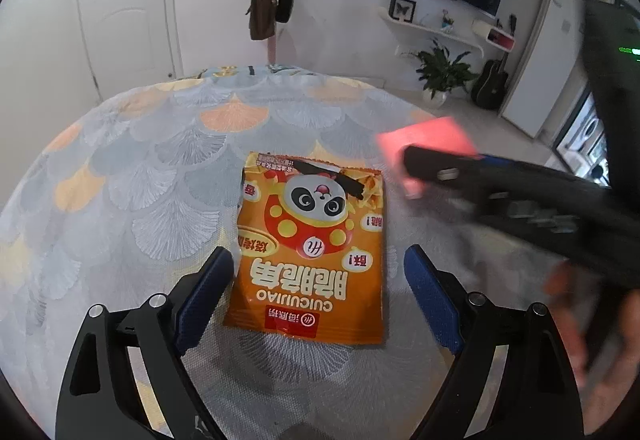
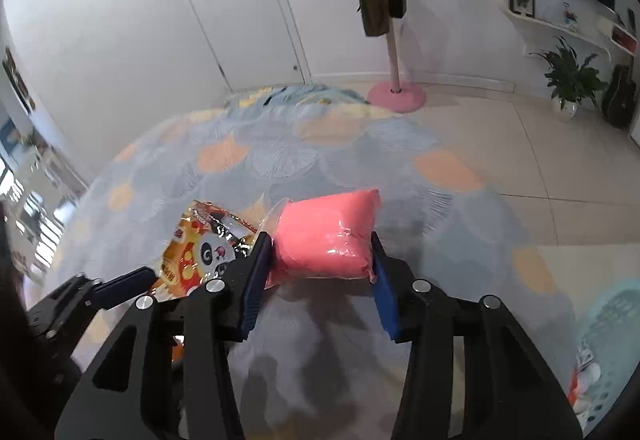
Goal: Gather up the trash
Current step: 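Grasp the orange snack bag with the left tool while the right tool grasps the pink packet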
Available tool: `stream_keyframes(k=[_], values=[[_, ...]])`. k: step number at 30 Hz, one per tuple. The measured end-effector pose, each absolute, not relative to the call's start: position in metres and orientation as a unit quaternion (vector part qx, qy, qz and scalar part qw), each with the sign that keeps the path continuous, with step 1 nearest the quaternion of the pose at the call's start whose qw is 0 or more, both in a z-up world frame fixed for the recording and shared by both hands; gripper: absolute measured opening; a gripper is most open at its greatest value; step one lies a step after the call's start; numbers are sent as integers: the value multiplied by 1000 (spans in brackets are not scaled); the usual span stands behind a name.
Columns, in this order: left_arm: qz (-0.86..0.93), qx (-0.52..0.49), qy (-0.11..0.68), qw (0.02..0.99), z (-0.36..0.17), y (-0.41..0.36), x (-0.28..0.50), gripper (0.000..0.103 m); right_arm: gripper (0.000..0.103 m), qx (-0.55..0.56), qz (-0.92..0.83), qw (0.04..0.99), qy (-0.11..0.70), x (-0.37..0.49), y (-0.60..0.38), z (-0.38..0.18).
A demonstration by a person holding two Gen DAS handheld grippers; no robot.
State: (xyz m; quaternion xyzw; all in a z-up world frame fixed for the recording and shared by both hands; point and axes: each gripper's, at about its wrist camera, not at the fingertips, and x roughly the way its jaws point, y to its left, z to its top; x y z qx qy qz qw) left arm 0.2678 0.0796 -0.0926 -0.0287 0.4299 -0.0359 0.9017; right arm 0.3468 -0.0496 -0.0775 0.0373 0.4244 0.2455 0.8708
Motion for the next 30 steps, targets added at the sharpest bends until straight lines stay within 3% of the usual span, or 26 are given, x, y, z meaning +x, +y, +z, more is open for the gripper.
stream_keyframes(k=[5, 11, 13, 23, 30], values=[[-1, 23, 440, 898, -93, 63, 269, 77, 44, 79, 241, 877, 409, 326, -89, -63], [-11, 35, 429, 903, -87, 57, 262, 55, 44, 80, 242, 882, 397, 294, -115, -51], [-22, 24, 425, 904, -86, 60, 258, 39, 44, 80, 242, 884, 391, 283, -122, -45], [-89, -47, 392, 914, -66, 45, 230, 33, 43, 95, 226, 897, 369, 247, -168, -29], [-152, -34, 342, 927, -24, -18, 215, 33, 43, 104, 170, 918, 344, 229, -217, -17]])
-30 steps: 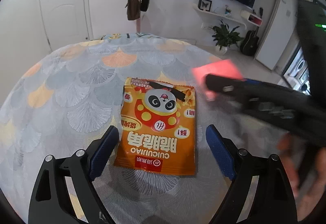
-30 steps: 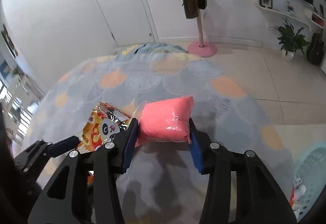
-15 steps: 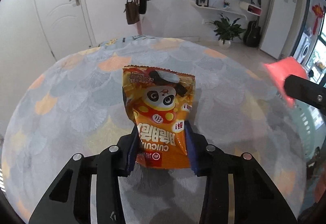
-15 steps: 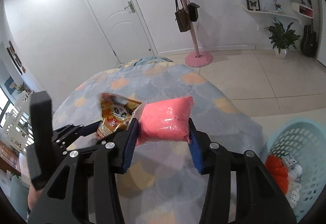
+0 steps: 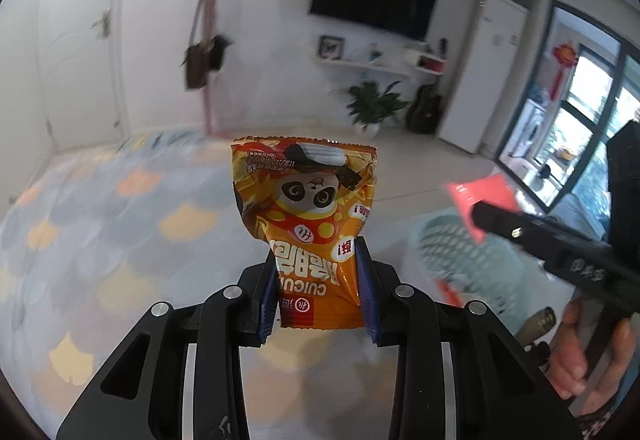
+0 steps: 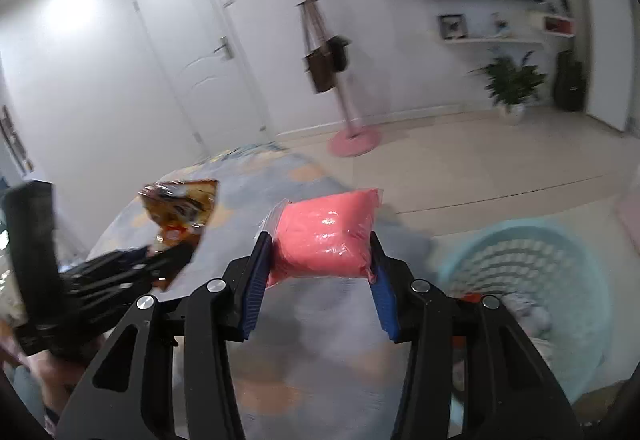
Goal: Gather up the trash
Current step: 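Grasp the orange snack bag with the left tool while the right tool grasps the pink packet, then carry the snack bag and pink packet over the basket and open both tools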
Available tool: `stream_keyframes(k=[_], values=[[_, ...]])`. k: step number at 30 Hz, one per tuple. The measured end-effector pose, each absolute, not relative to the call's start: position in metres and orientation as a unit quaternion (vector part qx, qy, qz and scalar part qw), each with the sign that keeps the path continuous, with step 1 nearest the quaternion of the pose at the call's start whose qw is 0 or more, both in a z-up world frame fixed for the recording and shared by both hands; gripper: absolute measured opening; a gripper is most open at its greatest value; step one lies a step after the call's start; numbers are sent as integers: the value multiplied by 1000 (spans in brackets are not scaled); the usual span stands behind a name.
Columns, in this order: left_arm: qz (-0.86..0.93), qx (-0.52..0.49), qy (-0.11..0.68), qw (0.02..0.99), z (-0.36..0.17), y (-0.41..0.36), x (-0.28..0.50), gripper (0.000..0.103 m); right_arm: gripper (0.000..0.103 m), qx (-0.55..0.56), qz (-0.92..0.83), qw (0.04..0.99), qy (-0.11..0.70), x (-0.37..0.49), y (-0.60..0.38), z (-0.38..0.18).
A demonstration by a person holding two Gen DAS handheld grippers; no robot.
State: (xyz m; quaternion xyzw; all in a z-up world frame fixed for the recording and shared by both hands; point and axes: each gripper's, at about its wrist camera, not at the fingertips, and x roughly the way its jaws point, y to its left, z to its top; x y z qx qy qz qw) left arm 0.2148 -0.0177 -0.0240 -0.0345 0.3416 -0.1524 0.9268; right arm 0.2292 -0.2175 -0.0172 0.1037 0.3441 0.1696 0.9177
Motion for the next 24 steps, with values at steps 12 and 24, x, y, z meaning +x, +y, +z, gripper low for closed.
stream_keyframes(k=[12, 24], values=[[-255, -15, 339, 906, -22, -142, 218, 33, 43, 155, 58, 922, 350, 202, -329, -29], [-297, -20, 411, 862, -91, -197, 242, 51, 45, 197, -48, 877, 436, 205, -386, -113]])
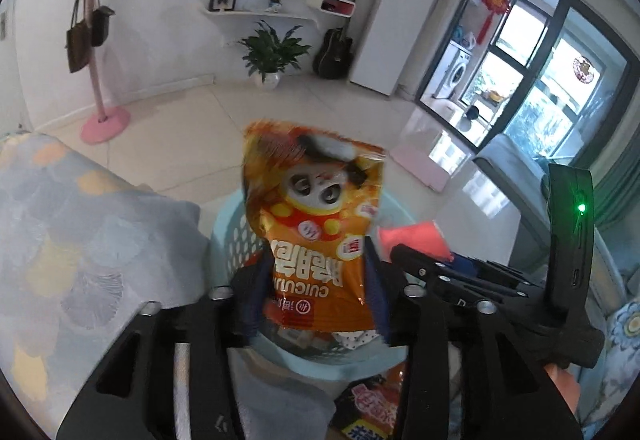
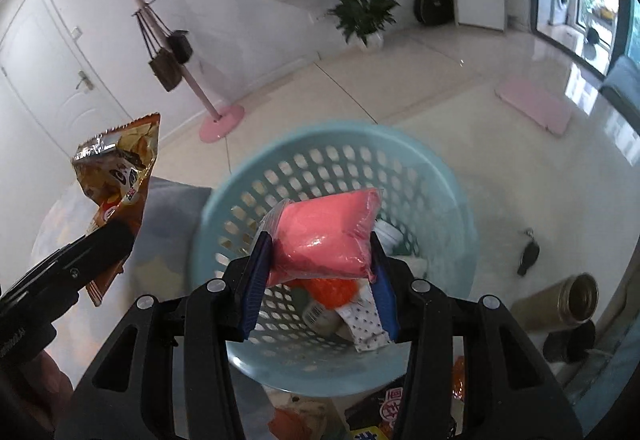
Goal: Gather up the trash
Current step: 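Carry the snack bag and pink packet over the basket and open both tools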
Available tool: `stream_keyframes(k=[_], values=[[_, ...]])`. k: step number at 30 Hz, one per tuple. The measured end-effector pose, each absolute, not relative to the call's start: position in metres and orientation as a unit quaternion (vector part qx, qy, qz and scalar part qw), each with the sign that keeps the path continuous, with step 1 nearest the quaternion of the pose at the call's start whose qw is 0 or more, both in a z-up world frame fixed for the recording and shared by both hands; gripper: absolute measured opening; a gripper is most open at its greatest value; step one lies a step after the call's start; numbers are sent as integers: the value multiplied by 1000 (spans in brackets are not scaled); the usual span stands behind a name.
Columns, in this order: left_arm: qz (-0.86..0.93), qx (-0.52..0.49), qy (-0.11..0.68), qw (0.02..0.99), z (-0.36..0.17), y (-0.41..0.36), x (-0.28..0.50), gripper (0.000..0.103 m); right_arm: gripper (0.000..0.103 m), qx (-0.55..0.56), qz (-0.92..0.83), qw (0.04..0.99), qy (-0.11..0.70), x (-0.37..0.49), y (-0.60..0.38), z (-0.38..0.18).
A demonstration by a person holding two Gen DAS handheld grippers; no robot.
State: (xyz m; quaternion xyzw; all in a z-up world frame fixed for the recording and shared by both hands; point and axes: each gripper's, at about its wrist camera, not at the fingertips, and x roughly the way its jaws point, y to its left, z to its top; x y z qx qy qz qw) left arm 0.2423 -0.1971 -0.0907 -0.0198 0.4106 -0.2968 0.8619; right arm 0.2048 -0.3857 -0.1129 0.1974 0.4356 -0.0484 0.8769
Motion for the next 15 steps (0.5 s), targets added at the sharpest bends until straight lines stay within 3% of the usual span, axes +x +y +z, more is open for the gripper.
stream_keyframes(k=[1, 5, 7, 15], values=[[-300, -26, 409, 862, -91, -195, 241, 59, 45, 201, -52, 876, 436, 204, -388, -115], [-295, -25, 409, 863, -89, -194, 239, 63, 47, 217, -60, 873, 434, 204, -400, -119], [-291, -25, 406, 866, -87, -190, 235, 69, 58, 221, -64, 875, 426, 199, -402, -115], [-287, -43, 365, 885, -58, -162, 199, 70, 59, 204, -45, 898, 388, 164, -383, -75]])
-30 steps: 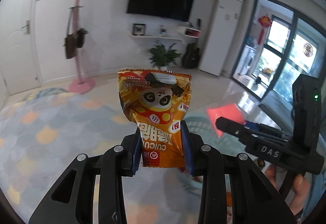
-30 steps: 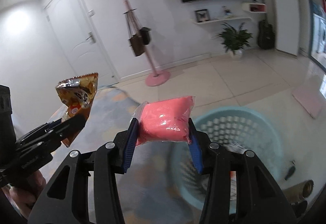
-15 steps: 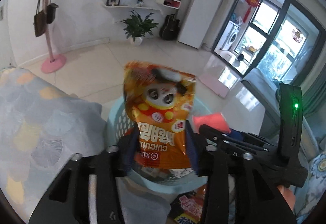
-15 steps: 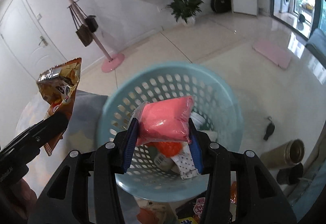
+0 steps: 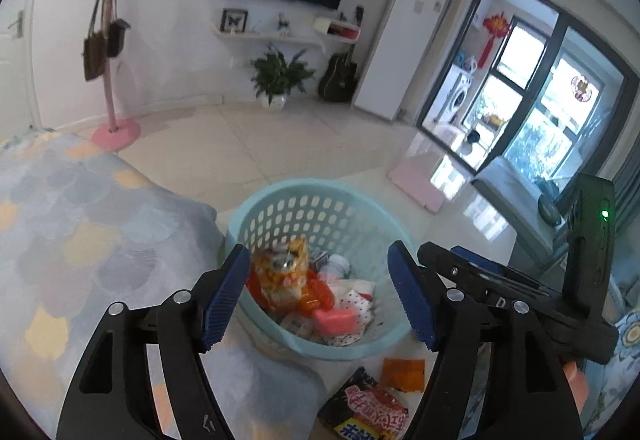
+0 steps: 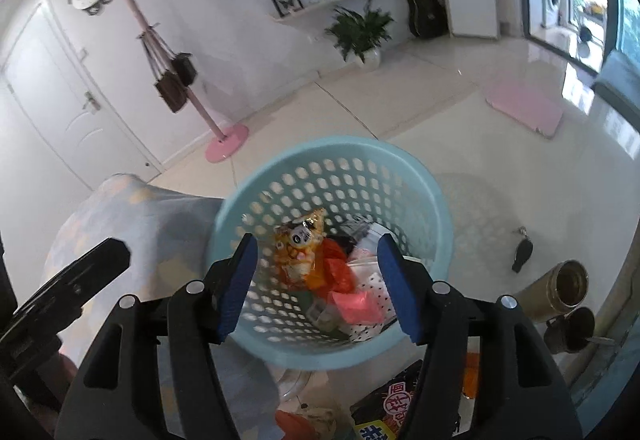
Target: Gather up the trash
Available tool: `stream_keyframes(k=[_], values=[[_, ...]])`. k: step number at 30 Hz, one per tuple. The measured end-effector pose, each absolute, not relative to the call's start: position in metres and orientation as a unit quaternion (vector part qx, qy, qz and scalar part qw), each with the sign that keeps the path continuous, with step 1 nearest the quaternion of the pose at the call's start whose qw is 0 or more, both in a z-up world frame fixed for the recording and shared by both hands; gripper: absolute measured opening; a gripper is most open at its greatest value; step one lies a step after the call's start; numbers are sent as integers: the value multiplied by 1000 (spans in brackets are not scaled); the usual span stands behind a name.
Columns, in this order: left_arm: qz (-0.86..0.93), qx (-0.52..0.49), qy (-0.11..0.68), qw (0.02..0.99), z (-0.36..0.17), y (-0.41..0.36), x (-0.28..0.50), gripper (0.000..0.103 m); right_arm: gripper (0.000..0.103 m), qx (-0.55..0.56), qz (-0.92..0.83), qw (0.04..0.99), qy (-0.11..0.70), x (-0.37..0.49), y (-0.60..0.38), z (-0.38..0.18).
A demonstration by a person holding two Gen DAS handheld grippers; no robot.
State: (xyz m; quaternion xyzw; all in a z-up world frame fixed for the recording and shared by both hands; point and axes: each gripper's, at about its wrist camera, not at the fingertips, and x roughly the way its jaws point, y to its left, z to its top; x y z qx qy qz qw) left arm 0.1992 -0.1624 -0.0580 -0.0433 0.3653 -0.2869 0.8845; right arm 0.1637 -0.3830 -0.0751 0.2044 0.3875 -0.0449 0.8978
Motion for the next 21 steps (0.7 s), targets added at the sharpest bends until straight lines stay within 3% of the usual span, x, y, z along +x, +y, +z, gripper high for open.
stream_keyframes(k=[6, 12, 21], values=[[-244, -49, 293, 923, -18, -140, 146, 85, 59, 152, -27, 928, 338, 125, -351, -29], [-193, -36, 232, 953, 8, -120, 99, 88, 66, 110, -28, 951, 288, 90, -325, 4], [-171, -66, 223, 957, 13, -85, 69, 89, 70, 85, -33, 969, 229, 48, -301, 28]])
